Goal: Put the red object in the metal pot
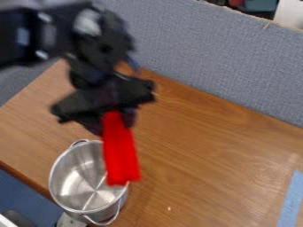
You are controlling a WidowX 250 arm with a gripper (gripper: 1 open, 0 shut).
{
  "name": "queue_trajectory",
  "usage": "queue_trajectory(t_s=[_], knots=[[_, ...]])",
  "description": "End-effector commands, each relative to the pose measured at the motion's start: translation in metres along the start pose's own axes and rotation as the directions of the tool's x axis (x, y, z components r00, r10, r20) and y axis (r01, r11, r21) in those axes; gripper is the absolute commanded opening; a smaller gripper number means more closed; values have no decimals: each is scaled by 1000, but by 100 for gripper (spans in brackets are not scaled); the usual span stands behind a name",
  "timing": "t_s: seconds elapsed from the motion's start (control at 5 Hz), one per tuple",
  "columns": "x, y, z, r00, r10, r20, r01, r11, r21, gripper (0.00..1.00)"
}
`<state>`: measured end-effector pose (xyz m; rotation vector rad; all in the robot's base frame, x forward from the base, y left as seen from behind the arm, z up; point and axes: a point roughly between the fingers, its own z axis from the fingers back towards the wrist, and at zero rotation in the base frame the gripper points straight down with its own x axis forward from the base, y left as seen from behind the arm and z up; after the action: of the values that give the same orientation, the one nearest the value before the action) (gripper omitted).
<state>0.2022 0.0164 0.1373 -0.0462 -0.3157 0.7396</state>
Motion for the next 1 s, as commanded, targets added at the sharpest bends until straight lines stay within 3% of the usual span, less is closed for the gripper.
queue_trajectory(t_s=[0.0, 0.2, 0.4, 0.6, 0.8], knots=[[17, -1, 7, 984, -181, 12, 181, 981, -65, 0], [4, 6, -24, 987, -159, -8, 159, 987, -26, 0], [-20, 22, -55, 990, -144, -12, 144, 989, 25, 0], [-13, 19, -62, 997, -54, -48, 56, 997, 48, 0], [7, 4, -52, 998, 58, -20, -56, 995, 86, 100]])
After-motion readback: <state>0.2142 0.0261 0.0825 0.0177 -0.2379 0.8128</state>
